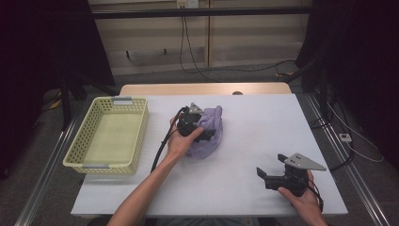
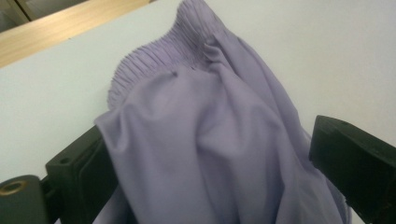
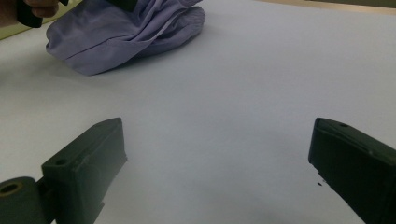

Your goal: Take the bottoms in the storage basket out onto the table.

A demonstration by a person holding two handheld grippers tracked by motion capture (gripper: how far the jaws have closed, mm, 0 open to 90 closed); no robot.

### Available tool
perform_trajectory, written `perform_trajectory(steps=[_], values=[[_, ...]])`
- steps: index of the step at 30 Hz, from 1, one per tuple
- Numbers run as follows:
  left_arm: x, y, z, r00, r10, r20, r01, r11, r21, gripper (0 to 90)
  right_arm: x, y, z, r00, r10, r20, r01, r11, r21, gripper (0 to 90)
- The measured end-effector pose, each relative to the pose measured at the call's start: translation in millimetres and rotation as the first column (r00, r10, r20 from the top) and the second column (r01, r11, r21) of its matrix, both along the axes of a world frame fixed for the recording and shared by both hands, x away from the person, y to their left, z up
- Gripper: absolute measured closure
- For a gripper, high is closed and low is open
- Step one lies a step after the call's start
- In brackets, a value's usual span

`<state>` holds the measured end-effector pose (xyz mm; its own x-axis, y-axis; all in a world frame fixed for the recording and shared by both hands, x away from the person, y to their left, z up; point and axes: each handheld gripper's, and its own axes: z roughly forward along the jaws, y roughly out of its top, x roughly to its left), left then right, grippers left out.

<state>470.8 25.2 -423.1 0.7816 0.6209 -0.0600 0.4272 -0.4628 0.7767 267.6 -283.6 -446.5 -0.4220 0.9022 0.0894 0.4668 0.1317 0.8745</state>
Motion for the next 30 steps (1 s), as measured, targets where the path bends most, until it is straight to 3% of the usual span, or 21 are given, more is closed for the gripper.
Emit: perform_trajectory(steps=[3, 8, 11, 17, 27, 30], values=[[-0.6, 1.5, 3.0, 1.0000, -0.003, 0.000, 0.003, 0.9997, -0.023, 5.2, 0.3, -0.5, -0.3, 1.0000, 0.000, -0.002, 0.000, 1.0000, 0.001, 4.0], [-5.4, 2.9, 12.4, 0.9994, 0.006, 0.035, -0.006, 0.9999, -0.011, 6.1, 0.7, -1.9, -0.4, 1.0000, -0.006, -0.001, 0.006, 1.0000, 0.007, 4.1], [-7.9, 4.6, 17.7, 0.9987, 0.020, 0.047, -0.018, 0.9989, -0.043, 6.1, 1.6, -2.2, -0.9, 1.0000, -0.006, -0.006, 0.006, 1.0000, 0.005, 4.1], [-11.9, 5.1, 24.5, 0.9957, 0.030, 0.088, -0.027, 0.9993, -0.027, 6.4, 1.3, -1.8, -0.8, 1.0000, -0.006, -0.006, 0.006, 1.0000, 0.005, 4.1], [-16.6, 11.3, 36.1, 0.9932, 0.035, 0.112, -0.029, 0.9983, -0.050, 6.1, 2.5, -0.5, -0.6, 1.0000, -0.003, -0.005, 0.003, 1.0000, 0.002, 4.1], [-19.4, 16.2, 43.9, 0.9897, 0.041, 0.137, -0.032, 0.9972, -0.068, 6.1, 4.0, -0.1, -0.5, 1.0000, -0.001, -0.002, 0.001, 1.0000, -0.003, 4.1]])
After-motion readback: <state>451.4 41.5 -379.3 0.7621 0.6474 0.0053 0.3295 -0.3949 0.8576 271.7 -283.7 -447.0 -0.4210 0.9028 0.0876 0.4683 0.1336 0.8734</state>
